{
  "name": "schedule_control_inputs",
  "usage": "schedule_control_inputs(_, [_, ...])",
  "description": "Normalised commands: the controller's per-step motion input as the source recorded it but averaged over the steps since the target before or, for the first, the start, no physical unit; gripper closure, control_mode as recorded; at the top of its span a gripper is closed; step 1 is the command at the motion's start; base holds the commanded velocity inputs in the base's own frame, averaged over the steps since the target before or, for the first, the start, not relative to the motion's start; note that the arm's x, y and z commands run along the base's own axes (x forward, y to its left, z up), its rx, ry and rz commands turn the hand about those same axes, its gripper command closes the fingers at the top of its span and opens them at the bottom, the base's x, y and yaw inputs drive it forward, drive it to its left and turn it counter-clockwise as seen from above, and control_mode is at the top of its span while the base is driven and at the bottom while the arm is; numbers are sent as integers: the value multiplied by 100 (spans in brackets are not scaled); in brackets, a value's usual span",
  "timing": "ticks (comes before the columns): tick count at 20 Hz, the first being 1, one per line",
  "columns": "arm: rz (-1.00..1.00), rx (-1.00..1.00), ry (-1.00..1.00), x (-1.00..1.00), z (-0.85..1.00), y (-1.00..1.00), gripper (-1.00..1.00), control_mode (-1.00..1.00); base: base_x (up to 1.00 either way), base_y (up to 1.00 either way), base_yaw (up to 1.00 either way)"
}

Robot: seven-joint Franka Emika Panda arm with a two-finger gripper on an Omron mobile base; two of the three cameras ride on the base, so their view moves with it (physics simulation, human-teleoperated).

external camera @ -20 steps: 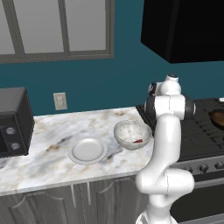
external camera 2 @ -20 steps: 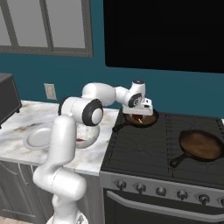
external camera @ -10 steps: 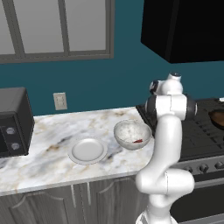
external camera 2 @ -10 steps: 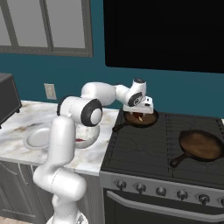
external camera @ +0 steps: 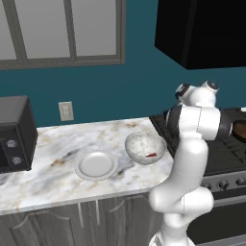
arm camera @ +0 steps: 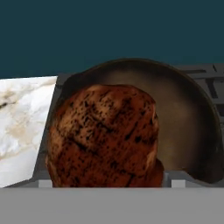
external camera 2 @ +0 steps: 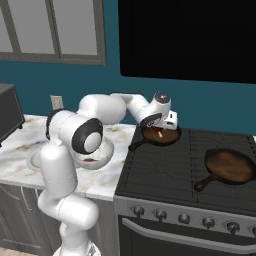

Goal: Place one of the steaks on the plate and the other in the bowl. Then place the bowl in the fridge.

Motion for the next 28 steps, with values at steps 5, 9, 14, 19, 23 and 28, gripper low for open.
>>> schedule_control_inputs(5, [-1,12,-10,-99,76,-5,100,-100,0,0,0])
schedule_control_inputs(9, [-1,8,-2,-100,70,0,100,-100,0,0,0])
schedule_control_inputs(14, [0,0,1,-100,57,10,100,-100,0,0,0])
schedule_control_inputs(19, [0,-2,0,-100,37,36,100,-100,0,0,0])
schedule_control_inputs(23, [0,-11,0,-100,31,75,100,-100,0,0,0])
schedule_control_inputs(28, [1,-20,6,-98,30,100,100,-100,0,0,0])
